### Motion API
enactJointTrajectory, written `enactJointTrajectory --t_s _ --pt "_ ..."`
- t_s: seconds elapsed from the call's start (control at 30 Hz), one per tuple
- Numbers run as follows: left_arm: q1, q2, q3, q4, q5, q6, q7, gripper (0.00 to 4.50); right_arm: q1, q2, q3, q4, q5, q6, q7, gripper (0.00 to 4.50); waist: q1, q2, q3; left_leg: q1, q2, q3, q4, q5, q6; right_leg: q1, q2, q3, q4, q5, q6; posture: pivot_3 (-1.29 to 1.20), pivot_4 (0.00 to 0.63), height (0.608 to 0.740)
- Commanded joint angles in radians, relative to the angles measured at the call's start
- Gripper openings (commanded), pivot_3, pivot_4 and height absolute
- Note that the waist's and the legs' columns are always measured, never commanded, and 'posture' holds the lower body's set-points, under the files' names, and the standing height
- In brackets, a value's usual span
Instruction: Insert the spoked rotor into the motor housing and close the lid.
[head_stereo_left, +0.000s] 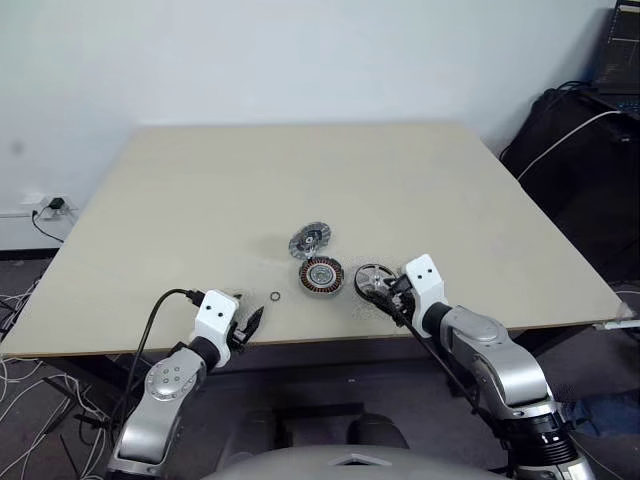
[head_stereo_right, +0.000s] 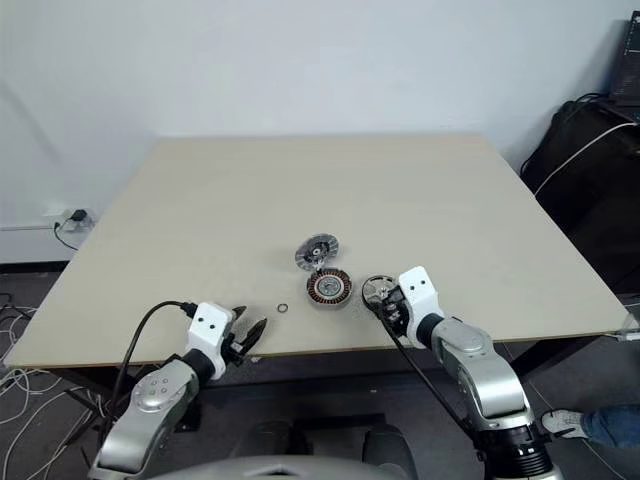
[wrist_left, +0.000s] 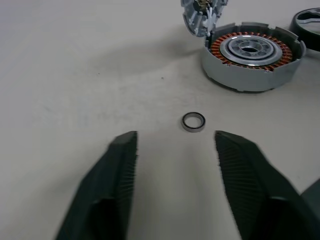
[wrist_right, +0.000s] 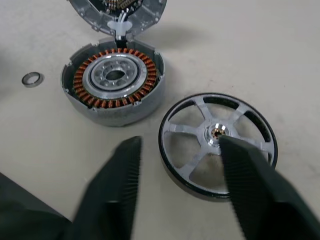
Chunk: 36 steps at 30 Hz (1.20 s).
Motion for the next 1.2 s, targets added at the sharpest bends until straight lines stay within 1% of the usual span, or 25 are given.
enactJointTrajectory --t_s 0.03,0.07,0.1,0.23,0.43,0.57,0.63,0.73,0.93,1.2 --pt "-0.006 0.006 0.013 -0.048 -0.014 -0.002 -0.009 4.18 -0.012 -0.007 -0.002 -0.027 0.007 -0.001 0.01 3.88 0.0 0.0 0.0 0.0 0.0 0.0 0.0 0.0 0.0 0.0 0.0 0.0 0.0 0.0 0.0 0.0 0.0 0.74" --pt "-0.006 0.006 0.013 -0.048 -0.014 -0.001 -0.009 4.49 -0.009 -0.007 0.0 -0.026 0.006 -0.001 0.01 4.22 0.0 0.0 0.0 0.0 0.0 0.0 0.0 0.0 0.0 0.0 0.0 0.0 0.0 0.0 0.0 0.0 0.0 0.74" --pt "-0.006 0.005 0.014 -0.048 -0.015 0.0 -0.01 4.5 -0.007 -0.005 0.001 -0.025 0.006 -0.002 0.01 4.48 0.0 0.0 0.0 0.0 0.0 0.0 0.0 0.0 0.0 0.0 0.0 0.0 0.0 0.0 0.0 0.0 0.0 0.74" --pt "-0.007 -0.002 0.015 -0.044 -0.024 0.002 -0.012 4.5 0.001 0.0 0.003 -0.018 0.0 -0.004 -0.001 4.48 0.0 0.0 0.0 0.0 0.0 0.0 0.0 0.0 0.0 0.0 0.0 0.0 0.0 0.0 0.0 0.0 0.0 0.74" --pt "-0.007 -0.05 0.042 -0.036 -0.058 -0.005 0.026 4.5 0.009 0.009 0.001 -0.022 -0.017 -0.029 -0.024 4.48 0.001 -0.001 0.0 0.0 0.0 0.0 0.0 0.0 0.0 0.0 0.0 0.0 0.0 0.0 0.0 0.0 0.0 0.74" --pt "-0.006 -0.07 0.053 -0.031 -0.07 0.0 0.037 4.5 0.0 0.006 0.017 -0.015 -0.023 -0.002 -0.022 4.48 0.001 -0.001 0.001 0.0 0.0 0.0 0.0 0.0 0.0 0.0 0.0 0.0 0.0 0.0 0.0 0.0 0.0 0.74" --pt "-0.004 -0.069 0.045 -0.03 -0.062 0.008 0.042 4.5 -0.001 0.008 0.021 -0.011 -0.026 -0.003 -0.026 4.48 0.001 -0.001 0.001 0.0 0.0 0.0 0.0 0.0 0.0 0.0 0.0 0.0 0.0 0.0 0.0 0.0 0.0 0.74" --pt "-0.024 -0.08 0.039 -0.021 -0.063 0.069 0.064 4.5 -0.004 0.012 0.025 -0.004 -0.03 -0.013 -0.033 4.48 0.001 -0.001 0.001 0.0 0.0 0.0 0.0 0.0 0.0 0.0 0.003 0.0 0.0 0.0 0.0 0.0 0.0 0.74" --pt "-0.11 -0.1 0.018 0.044 -0.09 0.095 0.028 4.5 -0.008 0.026 0.029 0.008 -0.042 -0.022 -0.048 4.48 0.004 -0.002 0.001 0.0 0.0 0.0 0.001 0.0 0.0 0.0 0.004 0.0 0.0 0.0 0.0 0.0 0.0 0.74" --pt "-0.283 -0.072 -0.044 0.241 0.002 0.126 0.024 4.5 -0.007 0.038 0.018 0.003 -0.041 -0.018 -0.054 4.48 0.005 -0.002 0.001 0.0 0.0 0.0 0.001 0.0 0.0 0.0 0.006 0.0 0.0 0.001 -0.001 0.0 0.0 0.74"
